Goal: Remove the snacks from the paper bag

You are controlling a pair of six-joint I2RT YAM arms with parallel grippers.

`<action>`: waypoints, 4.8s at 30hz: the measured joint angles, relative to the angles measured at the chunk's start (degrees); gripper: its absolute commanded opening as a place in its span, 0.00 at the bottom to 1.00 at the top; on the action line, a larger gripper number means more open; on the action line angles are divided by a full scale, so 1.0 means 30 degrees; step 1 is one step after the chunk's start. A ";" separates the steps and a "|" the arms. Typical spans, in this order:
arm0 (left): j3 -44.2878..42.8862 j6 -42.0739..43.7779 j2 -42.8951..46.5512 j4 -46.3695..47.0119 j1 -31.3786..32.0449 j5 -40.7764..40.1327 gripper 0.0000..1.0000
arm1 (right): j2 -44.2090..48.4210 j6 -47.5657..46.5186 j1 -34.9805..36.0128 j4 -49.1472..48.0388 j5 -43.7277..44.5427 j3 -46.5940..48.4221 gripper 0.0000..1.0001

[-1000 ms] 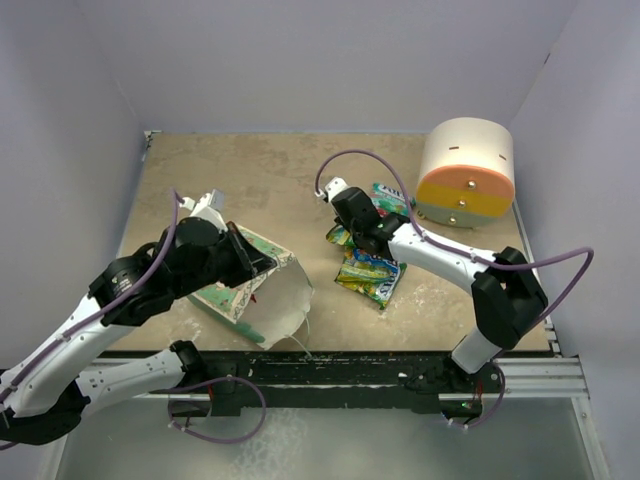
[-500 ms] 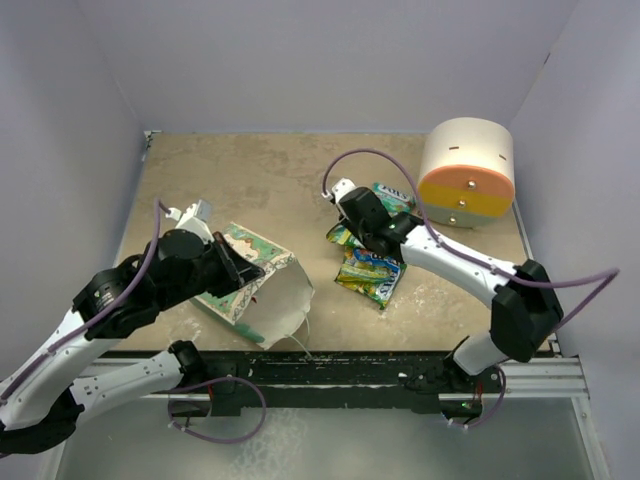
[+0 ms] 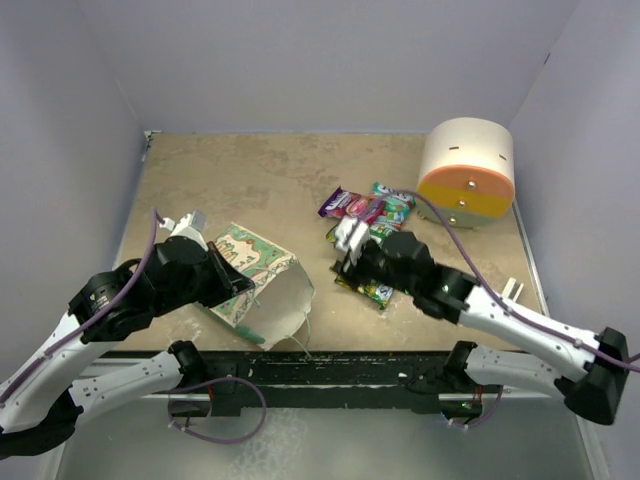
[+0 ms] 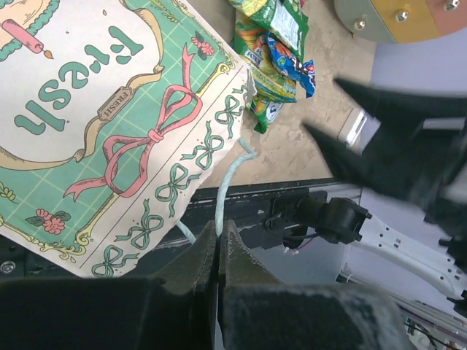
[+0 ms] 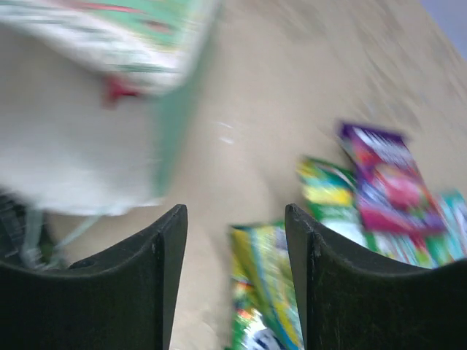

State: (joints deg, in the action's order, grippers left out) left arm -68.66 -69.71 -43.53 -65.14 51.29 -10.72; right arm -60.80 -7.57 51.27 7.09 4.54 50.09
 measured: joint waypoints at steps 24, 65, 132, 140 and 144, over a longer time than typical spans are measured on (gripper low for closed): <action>-0.0831 -0.1413 0.0219 -0.1180 0.0000 -0.0670 0.00 | -0.8495 -1.2706 0.5661 -1.0360 -0.9049 -0.1749 0.61; -0.2681 0.1865 -0.0291 -0.2040 0.0000 0.1501 0.00 | -2.0210 -1.2794 0.4422 -2.1966 -0.3497 0.2244 0.02; -0.0743 0.2798 -0.2215 0.3002 0.0000 -0.1508 0.00 | -0.2288 -0.3781 -0.4204 0.0539 0.0685 0.0270 0.00; -0.0743 0.2805 -0.2215 0.3024 0.0000 -0.1472 0.00 | -0.5996 -0.1727 -0.5960 -0.0372 -0.0066 0.1005 0.00; -0.0743 0.2790 -0.2215 0.3249 0.0000 -0.1311 0.00 | -0.7016 -0.0933 -0.6237 -0.0962 -0.0342 0.1086 0.00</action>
State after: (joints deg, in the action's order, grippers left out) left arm -70.89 -61.34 -50.17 -55.40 51.29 -14.66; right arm -81.84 -10.37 32.56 4.21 3.51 53.34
